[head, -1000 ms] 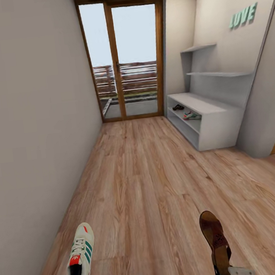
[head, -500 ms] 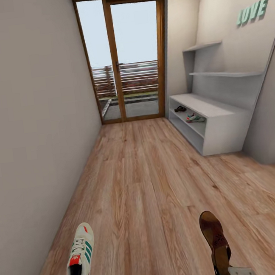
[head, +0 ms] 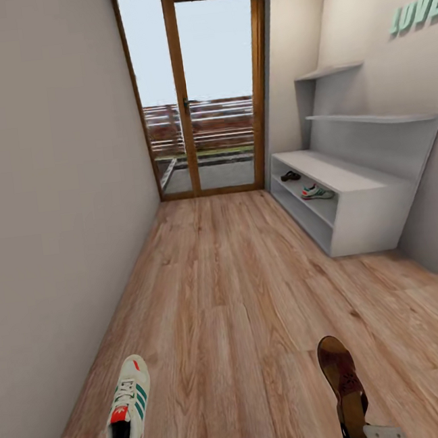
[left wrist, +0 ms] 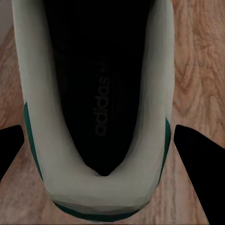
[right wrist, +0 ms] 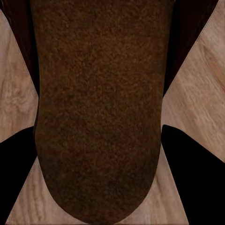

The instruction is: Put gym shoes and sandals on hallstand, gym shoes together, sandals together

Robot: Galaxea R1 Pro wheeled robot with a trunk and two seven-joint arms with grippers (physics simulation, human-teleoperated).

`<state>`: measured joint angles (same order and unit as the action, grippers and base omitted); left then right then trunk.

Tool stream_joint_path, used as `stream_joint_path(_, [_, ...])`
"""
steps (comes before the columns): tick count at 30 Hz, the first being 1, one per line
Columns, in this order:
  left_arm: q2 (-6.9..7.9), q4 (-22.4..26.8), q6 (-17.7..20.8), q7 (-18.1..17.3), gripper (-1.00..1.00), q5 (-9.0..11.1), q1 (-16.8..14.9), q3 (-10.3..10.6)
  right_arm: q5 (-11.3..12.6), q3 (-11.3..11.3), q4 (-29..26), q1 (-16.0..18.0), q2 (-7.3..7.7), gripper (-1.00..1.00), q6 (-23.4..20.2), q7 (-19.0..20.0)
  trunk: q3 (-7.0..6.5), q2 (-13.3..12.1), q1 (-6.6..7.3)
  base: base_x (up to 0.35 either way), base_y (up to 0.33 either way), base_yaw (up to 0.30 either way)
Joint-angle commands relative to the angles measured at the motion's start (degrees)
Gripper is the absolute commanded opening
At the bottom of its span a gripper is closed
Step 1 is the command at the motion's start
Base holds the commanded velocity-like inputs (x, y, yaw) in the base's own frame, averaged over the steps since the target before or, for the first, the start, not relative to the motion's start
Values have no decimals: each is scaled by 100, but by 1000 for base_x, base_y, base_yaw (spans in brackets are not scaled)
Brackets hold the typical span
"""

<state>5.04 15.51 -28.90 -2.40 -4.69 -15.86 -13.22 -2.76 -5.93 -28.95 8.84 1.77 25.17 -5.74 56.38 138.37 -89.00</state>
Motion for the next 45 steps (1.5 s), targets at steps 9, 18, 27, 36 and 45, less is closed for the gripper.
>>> stream_joint_path(9, [-3,-4,-19,-22,-100,-50,-4,-49,-32,-5,3,3,-1,-100,14,-23,5,2,-2,338,0,0])
stream_joint_path(18, [-3,-4,-19,-23,-100,-50,-5,-49,-32,-5,3,3,-1,-100,14,-23,5,2,-2,338,0,0])
stream_joint_path(27, [-3,-4,-19,-23,-100,-50,-4,-49,-32,-5,3,3,0,-100,14,-23,5,2,-2,338,0,0])
stream_joint_path(36, [-3,-4,-19,-23,-100,-50,-5,-49,-32,-5,-1,3,2,-100,14,-23,5,2,-2,338,0,0])
stream_joint_path(45, [-3,-4,-19,-23,-100,-50,-4,-49,-32,-5,-5,3,2,-100,14,-23,5,2,-2,338,0,0])
